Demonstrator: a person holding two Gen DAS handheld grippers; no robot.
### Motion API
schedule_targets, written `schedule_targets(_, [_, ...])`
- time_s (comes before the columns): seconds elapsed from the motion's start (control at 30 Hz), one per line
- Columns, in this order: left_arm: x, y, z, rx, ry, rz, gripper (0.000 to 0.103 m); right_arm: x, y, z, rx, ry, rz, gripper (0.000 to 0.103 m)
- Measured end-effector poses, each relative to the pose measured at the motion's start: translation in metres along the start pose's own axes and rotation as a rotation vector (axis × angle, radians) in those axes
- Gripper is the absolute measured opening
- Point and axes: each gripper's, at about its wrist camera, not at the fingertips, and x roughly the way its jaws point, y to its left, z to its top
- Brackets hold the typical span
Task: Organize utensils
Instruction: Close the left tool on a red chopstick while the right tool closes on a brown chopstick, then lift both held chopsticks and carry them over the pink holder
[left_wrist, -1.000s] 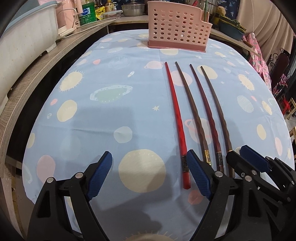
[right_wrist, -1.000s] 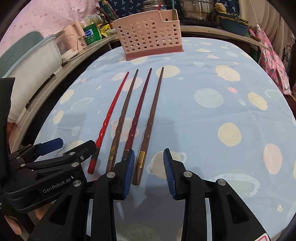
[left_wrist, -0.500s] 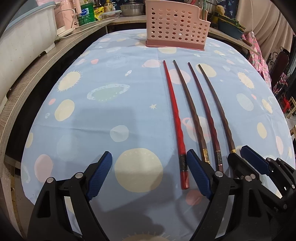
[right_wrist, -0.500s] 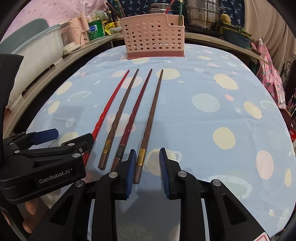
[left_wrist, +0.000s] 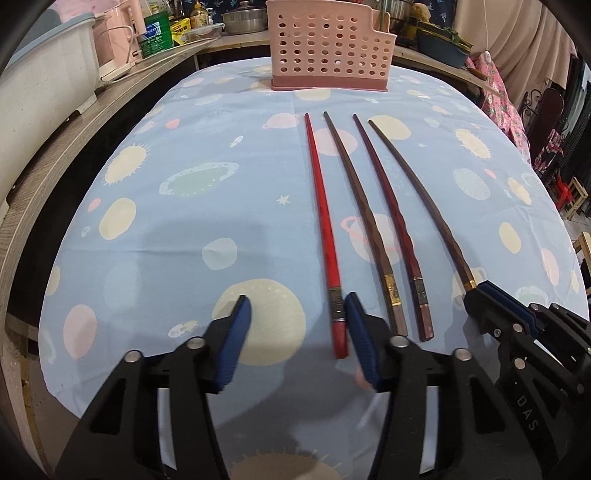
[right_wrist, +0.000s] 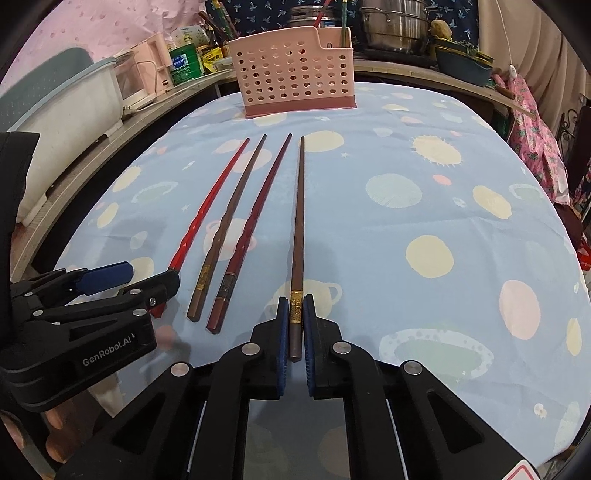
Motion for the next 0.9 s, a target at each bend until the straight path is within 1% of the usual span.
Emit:
schedule_targets(0.03, [-0.001,0.001,0.000,-0.002,0.002,-0.009,0.034,0.000,-0.001,0.000,0.002,0.002,0.003,0.007])
schedule_targets(0.07, [-0.001,0.002,0.001,-0.006,0.006,-0.019,0.023,-0.001,-0.002,-0.001,0.007,0.005,0.007,0.007])
schedule_targets(0.1, [-0.001,0.003,0.002,-0.012,0.012,-0.031,0.017,-0.002,-0.003,-0.001,0.013,0.008,0.012,0.007])
schedule_targets(0.13, [-0.001,0.004,0.003,-0.017,0.020,-0.044,0.007,-0.003,-0.004,-0.001,0.019,0.011,0.016,0.007])
schedule_targets(0.23, [-0.002,0.007,0.005,-0.038,0.039,-0.075,0.007,-0.007,-0.008,-0.001,0.043,0.012,0.034,0.007])
schedule_targets(0.33, [-0.011,0.008,0.010,-0.048,0.024,-0.084,0.007,-0.018,-0.010,0.004,0.047,-0.009,0.042,0.007])
schedule_targets(0.47, [-0.029,0.010,0.022,-0.059,-0.003,-0.100,0.007,-0.038,-0.011,0.018,0.052,-0.060,0.060,0.007])
schedule_targets(0.57, [-0.046,0.014,0.033,-0.078,-0.041,-0.111,0.007,-0.054,-0.013,0.032,0.065,-0.101,0.086,0.007])
schedule_targets(0.7, [-0.075,0.022,0.055,-0.111,-0.112,-0.127,0.007,-0.077,-0.017,0.056,0.078,-0.171,0.110,0.007])
schedule_targets(0.9, [-0.111,0.031,0.103,-0.134,-0.219,-0.137,0.007,-0.107,-0.027,0.103,0.093,-0.286,0.124,0.007])
